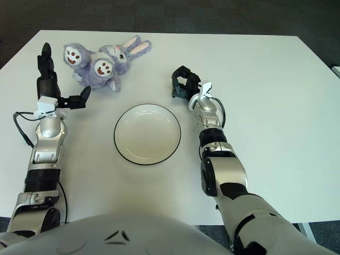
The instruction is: Put the doll into the plate.
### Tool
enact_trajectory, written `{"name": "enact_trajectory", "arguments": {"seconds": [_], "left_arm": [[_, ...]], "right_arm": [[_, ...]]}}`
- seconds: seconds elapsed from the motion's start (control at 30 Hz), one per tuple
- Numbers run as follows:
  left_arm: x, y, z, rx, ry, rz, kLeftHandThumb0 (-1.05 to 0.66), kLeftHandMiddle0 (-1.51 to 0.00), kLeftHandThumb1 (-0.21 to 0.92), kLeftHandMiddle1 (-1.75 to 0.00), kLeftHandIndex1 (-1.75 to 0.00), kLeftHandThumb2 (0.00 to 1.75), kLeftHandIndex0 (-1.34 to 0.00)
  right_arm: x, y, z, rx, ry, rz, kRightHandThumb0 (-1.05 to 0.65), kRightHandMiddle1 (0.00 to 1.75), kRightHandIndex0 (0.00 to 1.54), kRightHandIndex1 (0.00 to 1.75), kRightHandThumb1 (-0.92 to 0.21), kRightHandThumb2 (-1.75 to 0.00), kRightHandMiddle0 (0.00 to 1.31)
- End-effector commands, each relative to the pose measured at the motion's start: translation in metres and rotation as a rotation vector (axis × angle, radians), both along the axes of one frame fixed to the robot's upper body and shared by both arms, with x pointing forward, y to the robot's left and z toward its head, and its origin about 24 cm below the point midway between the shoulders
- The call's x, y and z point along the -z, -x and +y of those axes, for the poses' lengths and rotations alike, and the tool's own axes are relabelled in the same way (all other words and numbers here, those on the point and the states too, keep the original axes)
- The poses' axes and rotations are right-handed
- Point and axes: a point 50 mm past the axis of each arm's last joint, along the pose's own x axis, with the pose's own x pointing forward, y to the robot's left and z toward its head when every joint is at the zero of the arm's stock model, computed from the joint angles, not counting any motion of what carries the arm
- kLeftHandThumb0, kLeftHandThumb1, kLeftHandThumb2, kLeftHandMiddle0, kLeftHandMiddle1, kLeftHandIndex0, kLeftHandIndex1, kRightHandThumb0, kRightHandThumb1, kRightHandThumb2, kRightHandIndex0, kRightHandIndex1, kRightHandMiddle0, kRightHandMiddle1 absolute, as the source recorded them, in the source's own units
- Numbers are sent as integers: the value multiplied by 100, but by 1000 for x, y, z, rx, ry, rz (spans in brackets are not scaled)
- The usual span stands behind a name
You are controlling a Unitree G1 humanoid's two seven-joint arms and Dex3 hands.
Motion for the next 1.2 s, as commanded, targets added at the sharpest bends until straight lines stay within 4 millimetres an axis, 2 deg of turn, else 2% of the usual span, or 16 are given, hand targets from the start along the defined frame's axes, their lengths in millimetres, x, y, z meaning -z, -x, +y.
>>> {"name": "enact_trajectory", "arguments": {"seconds": [0.0,0.33,0.5,0.73,0.93,1.17], "left_arm": [[-8,-5,-8,35,-6,-31,-20,-2,3,-7,-28,121,0],[-14,-16,-16,69,-15,-70,-18,-4,4,-13,-36,122,0],[-17,-25,-21,79,-46,-92,-24,-1,6,-32,-50,119,0],[-18,-30,-25,73,-91,-99,-27,0,7,-41,-61,117,0],[-21,-37,-29,70,-139,-91,-27,0,6,-58,-81,118,0],[-24,-48,-28,48,-222,-78,-44,0,11,-81,-102,112,0]], "right_arm": [[13,4,-3,6,-3,65,-45,175,106,175,-43,-118,52],[14,5,-3,-5,-7,65,-45,175,107,175,-43,-118,52],[14,5,-3,-13,-10,66,-45,175,108,175,-43,-118,53],[14,5,-3,-15,-11,67,-45,175,108,175,-42,-119,53],[14,5,-3,-16,-11,67,-45,175,108,175,-42,-118,53],[14,5,-3,-13,-13,68,-45,175,109,175,-42,-119,53]]}}
